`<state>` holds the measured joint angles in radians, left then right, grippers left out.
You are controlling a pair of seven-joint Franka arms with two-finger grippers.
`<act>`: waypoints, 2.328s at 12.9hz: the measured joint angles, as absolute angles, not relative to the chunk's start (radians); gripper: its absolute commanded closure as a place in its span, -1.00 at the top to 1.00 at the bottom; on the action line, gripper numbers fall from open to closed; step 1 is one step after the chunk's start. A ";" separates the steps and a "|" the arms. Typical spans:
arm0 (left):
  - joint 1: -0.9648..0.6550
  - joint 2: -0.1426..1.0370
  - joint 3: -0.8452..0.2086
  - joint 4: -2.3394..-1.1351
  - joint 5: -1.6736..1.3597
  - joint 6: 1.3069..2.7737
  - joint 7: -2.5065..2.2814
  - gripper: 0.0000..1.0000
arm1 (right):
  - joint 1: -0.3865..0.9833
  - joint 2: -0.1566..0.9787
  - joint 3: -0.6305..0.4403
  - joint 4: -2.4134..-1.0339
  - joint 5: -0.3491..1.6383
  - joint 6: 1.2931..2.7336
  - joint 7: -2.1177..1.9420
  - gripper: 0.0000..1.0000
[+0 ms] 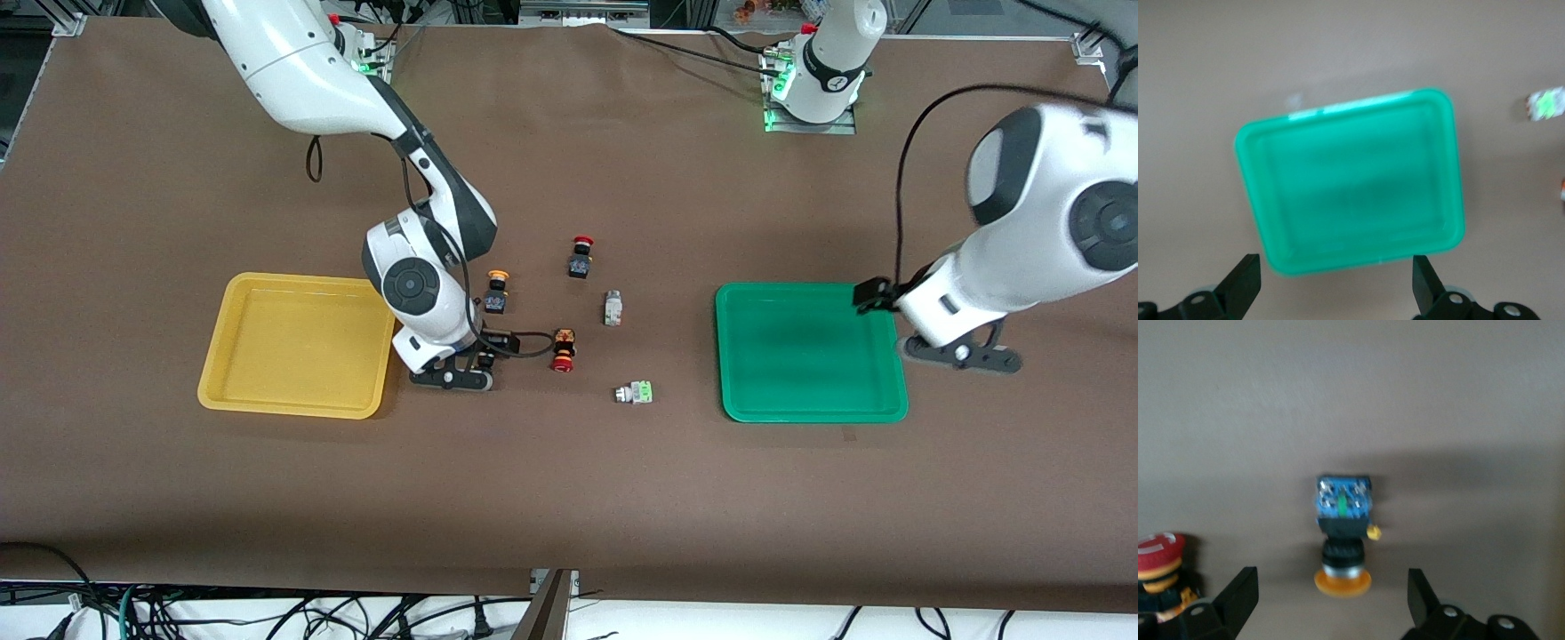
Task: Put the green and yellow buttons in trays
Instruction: 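Grasp a black button with the right gripper while the left gripper reaches out, then release the black button into the yellow tray while the left gripper grasps, then move the white button to the green tray while the right gripper reaches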
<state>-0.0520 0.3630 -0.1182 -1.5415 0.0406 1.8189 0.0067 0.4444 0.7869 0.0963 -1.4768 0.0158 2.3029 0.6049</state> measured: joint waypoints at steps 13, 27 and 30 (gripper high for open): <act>-0.384 0.796 -0.142 -1.477 0.023 2.522 -0.279 1.00 | 0.384 0.706 0.020 -1.393 -0.014 1.983 0.321 -0.93; -0.438 0.900 -0.114 -1.482 0.115 2.632 -0.384 0.42 | 0.384 0.449 -0.127 -1.901 0.090 2.216 0.089 0.82; -0.437 0.900 -0.102 -1.475 0.120 2.634 -0.384 0.41 | 0.477 0.453 -0.002 -1.884 0.096 2.225 0.432 0.82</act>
<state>-0.4371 0.8998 -0.1021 -1.4750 0.1202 2.6341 -0.3843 0.4769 0.4531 -0.0025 -1.8841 0.0958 2.2251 0.4315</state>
